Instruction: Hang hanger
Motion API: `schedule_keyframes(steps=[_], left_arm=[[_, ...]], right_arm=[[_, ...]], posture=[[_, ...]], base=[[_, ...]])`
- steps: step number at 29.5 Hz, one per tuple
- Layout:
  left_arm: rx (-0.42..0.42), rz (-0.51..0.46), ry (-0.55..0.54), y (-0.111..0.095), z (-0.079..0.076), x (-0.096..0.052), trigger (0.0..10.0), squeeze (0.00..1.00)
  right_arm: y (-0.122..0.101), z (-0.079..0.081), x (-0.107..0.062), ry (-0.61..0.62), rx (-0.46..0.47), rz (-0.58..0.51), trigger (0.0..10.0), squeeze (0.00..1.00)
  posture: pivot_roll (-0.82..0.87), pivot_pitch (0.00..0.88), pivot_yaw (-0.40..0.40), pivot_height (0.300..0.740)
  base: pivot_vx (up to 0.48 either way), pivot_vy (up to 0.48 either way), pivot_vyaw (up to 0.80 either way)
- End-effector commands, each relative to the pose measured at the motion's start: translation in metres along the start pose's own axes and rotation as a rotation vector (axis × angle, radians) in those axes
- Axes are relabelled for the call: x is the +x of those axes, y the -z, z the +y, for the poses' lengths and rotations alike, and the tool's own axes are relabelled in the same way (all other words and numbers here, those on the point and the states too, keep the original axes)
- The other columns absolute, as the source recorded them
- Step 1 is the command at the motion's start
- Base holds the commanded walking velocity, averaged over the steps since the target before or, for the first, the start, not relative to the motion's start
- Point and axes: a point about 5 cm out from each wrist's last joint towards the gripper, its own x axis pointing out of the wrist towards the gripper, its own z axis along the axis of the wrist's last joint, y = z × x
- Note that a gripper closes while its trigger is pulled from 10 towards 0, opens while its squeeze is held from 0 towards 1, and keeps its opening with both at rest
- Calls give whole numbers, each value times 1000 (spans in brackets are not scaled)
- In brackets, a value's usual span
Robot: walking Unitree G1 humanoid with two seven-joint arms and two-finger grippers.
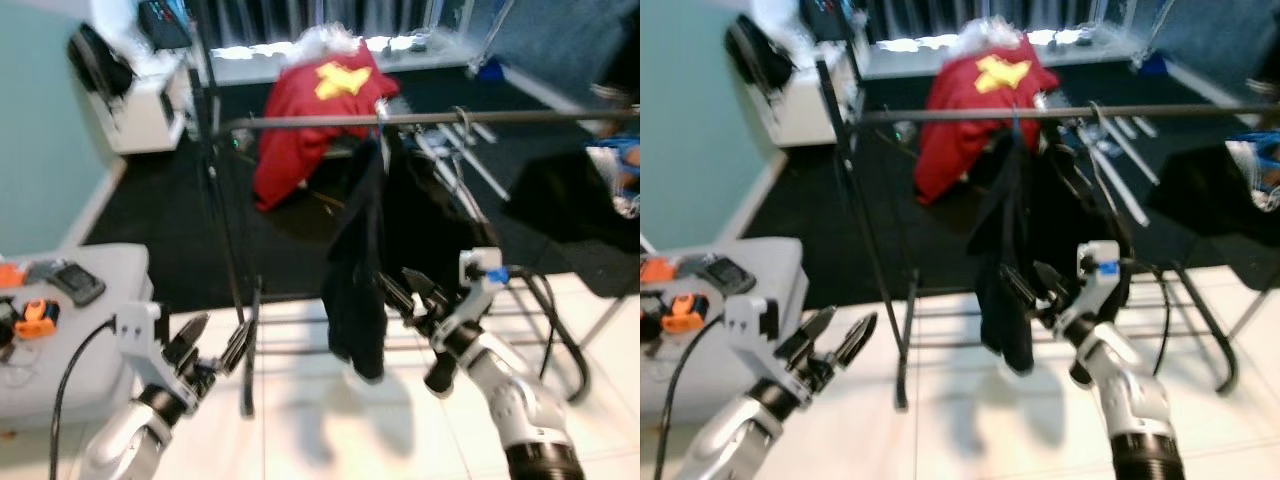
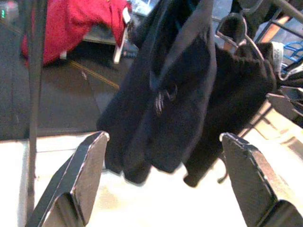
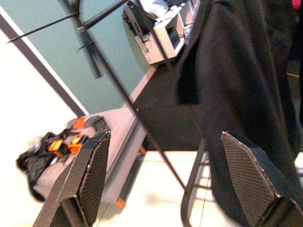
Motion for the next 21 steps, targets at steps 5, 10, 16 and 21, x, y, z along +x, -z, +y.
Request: schedule_keyframes(steps=[5,10,16,21], left_arm=[[1,9,9,1,-6,5,10000,0],[-2,9,17,1,-8,7,10000,0],[-5,3,26,-1,-9,10,10000,0],[-6,-2,23,-3,-8,13,10000,0]], right_arm=[[1,3,0,-10,-4,5,10000,0],[2,2,0,-11,-2,7,10000,0],[2,3,0,-13,3,9,10000,0],[2,4,1,-16,7,8,10000,0]], posture=[[-98,74,8,740],[-99,72,9,740],[-94,73,7,740],[-94,73,5,740]], base=[[0,-445,0],[0,-445,0],[0,-444,0],[0,-444,0]])
